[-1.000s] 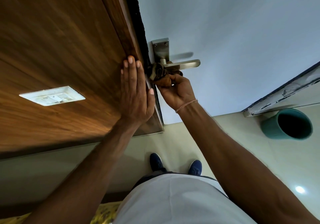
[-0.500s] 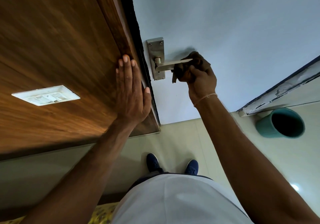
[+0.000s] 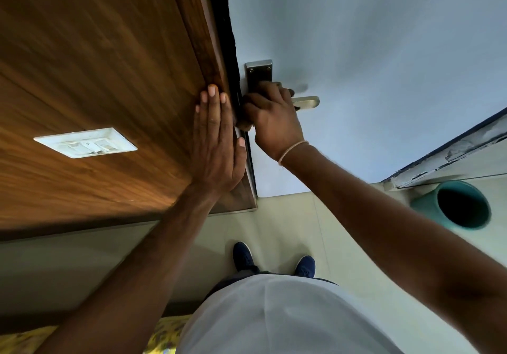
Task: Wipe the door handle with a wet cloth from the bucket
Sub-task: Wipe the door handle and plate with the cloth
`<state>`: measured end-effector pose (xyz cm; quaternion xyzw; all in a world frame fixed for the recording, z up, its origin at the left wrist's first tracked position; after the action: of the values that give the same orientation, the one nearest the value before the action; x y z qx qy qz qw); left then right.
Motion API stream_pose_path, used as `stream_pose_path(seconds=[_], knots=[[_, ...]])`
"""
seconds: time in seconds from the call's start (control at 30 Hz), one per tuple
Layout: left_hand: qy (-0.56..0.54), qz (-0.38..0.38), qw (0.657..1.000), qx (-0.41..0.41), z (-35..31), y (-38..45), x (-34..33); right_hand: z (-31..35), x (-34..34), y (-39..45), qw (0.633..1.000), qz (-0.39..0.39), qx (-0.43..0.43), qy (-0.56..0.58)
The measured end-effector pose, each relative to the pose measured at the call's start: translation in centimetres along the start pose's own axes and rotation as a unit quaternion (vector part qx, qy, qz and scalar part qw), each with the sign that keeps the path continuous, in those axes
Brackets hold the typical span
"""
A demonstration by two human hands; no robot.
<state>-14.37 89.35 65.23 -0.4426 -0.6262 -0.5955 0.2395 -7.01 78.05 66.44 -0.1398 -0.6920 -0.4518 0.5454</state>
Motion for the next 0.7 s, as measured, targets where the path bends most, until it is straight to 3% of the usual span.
stream_pose_path(seconds=[0.2, 0.3, 0.43, 0.53, 0.7], knots=[[0.0, -0.004, 1.0, -0.007, 0.0, 0.0, 0.4, 1.4, -1.5, 0.7, 0.972, 0.067, 0.177, -0.142], [0.0, -0.003, 1.0, -0.003, -0.1, -0.1, 0.2, -0.1, -0.8, -0.4, 0.963, 0.014, 0.238, -0.129], [-0.001, -0.009, 1.0, 0.005, -0.2, -0.1, 0.1, -2.8, 1.2, -2.4, 0.976, -0.077, 0.2, -0.042], [0.006, -0.011, 1.0, 0.007, -0.3, 0.0, 0.0, -2.4, 1.1, -2.2, 0.981, -0.087, 0.172, -0.011], [0.018, -0.012, 1.0, 0.021, -0.2, -0.1, -0.4, -2.5, 0.3, -1.5, 0.974, -0.082, 0.21, 0.014]])
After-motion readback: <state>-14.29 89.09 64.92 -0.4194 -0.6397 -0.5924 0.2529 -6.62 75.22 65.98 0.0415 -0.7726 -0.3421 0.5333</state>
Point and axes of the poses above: each hand's wrist, its own y-axis towards the middle knuckle, its own x-axis out of the back of the hand, z = x × y, the point moved 6 cm from there along y, towards the middle knuckle, and after that the axes turned 8 degrees about z, right-handed, at the moved point
